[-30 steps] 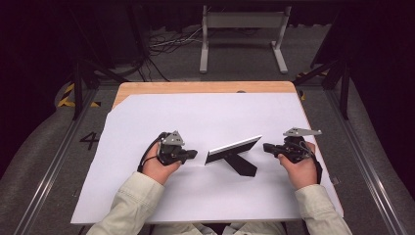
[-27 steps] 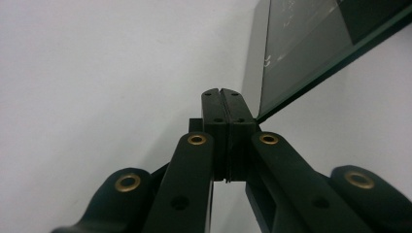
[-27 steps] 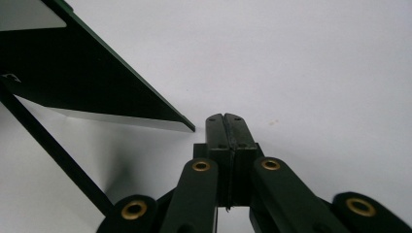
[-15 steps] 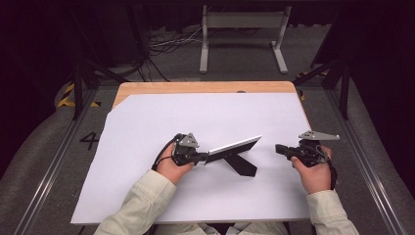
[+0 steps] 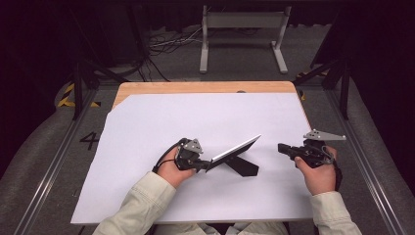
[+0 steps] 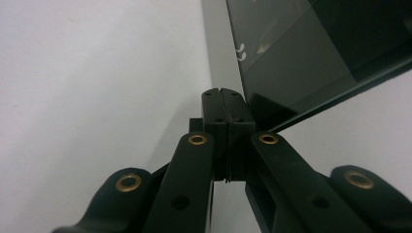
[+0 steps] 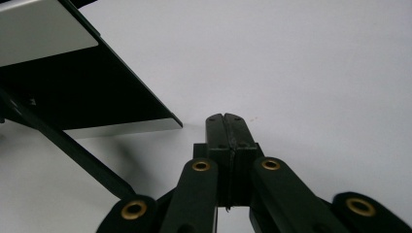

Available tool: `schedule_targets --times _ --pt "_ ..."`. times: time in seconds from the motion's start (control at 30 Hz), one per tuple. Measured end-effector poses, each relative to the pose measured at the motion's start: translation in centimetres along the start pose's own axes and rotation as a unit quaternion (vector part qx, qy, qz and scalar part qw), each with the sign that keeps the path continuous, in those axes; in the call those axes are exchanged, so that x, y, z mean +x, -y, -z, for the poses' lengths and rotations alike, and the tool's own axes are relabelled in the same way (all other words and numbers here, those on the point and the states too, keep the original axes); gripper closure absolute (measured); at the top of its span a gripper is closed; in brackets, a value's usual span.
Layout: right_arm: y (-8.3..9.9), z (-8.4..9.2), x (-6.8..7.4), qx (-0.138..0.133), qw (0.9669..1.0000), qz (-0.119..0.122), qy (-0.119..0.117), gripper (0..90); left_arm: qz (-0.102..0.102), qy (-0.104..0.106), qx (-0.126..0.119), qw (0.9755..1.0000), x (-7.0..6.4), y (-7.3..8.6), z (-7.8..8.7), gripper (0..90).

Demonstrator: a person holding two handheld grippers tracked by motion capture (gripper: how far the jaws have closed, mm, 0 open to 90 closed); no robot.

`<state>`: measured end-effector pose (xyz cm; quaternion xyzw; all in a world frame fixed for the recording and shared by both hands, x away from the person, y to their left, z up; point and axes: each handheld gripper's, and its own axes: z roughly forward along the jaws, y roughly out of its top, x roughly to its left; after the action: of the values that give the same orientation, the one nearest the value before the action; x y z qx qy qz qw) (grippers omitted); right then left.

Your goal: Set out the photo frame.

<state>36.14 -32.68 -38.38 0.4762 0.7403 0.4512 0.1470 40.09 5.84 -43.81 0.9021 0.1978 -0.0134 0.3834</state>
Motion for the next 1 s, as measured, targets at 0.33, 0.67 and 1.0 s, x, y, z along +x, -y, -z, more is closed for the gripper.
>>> schedule_targets --times 0.33,0.67,1.0 --pt "0.0 0.1 -0.1 0.000 1.0000 -0.002 -0.003 89.9 -0.018 0.038 0.033 0.9986 -1.3 -0.4 -0.4 90.0" --pt "-0.1 0.3 0.0 -0.003 1.0000 -0.002 -0.003 89.9 -0.048 0.060 0.049 0.9959 -2.6 -1.0 -0.9 90.0" --pt "-0.1 0.7 0.1 -0.006 1.0000 -0.002 -0.002 89.9 -0.079 0.080 0.067 0.9914 -4.0 -1.6 -1.6 90.0"
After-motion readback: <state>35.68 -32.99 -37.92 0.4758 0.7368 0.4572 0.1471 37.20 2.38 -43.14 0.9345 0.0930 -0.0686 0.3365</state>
